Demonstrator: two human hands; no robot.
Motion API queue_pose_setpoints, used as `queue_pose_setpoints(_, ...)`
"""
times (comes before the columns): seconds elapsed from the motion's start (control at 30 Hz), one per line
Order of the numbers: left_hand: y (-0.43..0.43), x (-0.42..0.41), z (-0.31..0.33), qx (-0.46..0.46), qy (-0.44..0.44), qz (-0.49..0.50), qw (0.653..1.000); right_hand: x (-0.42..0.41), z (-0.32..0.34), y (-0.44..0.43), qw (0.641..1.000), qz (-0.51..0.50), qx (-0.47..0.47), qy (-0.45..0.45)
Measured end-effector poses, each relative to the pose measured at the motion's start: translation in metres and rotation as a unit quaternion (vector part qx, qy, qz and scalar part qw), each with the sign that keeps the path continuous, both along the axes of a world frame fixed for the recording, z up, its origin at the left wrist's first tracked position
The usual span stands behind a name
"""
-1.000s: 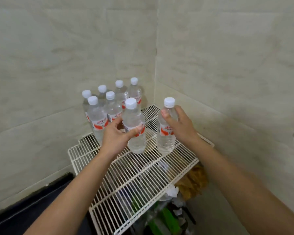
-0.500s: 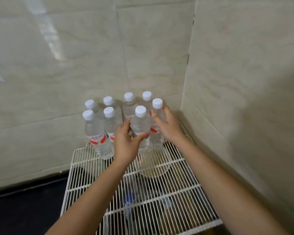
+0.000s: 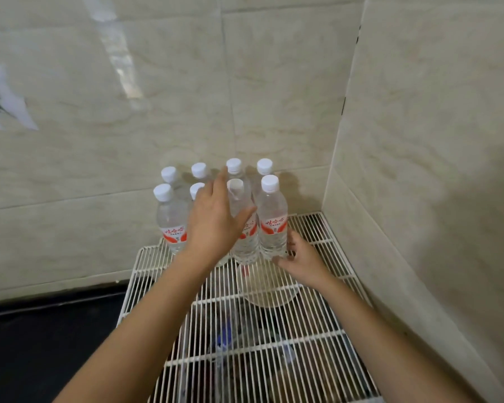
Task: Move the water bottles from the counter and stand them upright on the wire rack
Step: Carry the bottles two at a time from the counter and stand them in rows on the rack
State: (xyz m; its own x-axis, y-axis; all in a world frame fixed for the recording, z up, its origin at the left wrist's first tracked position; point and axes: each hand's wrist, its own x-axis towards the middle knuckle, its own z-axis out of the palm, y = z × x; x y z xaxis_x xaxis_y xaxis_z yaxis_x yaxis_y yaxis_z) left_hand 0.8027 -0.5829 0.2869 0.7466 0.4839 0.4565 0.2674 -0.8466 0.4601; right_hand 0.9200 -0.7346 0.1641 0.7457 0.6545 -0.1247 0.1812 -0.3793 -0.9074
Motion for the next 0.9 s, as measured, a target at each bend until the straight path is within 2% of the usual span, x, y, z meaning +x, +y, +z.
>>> queue_pose_setpoints(0.13, 0.023, 0.02, 0.031, 0.017, 0.152, -0.033, 0.988, -0.003, -0.004, 0.002, 0.999, -0.003, 0.008, -0.041)
queue_pose_setpoints(0.2, 0.031, 0.026, 0.036, -0.002, 0.165, -0.051, 0.985, -0.005, -0.007, 0.004, 0.997, -0.01, 0.003, -0.07)
queue_pose_setpoints(0.33, 0.039, 0.028, 0.039, -0.032, 0.149, -0.063, 0.986, -0.004, -0.013, 0.012, 0.993, -0.033, -0.008, -0.11)
queue_pose_setpoints(0.63, 0.036, 0.033, 0.032, -0.043, 0.092, -0.047, 0.994, -0.013, -0.014, 0.028, 0.986, -0.09, -0.018, -0.139)
queue_pose_setpoints(0.8, 0.035, 0.019, 0.039, 0.004, 0.111, -0.064, 0.992, -0.013, -0.003, 0.031, 0.988, -0.083, -0.04, -0.124)
queue_pose_setpoints(0.9, 0.038, -0.006, 0.051, 0.038, 0.011, -0.051, 0.998, -0.015, 0.027, 0.03, 0.978, -0.14, -0.002, -0.155)
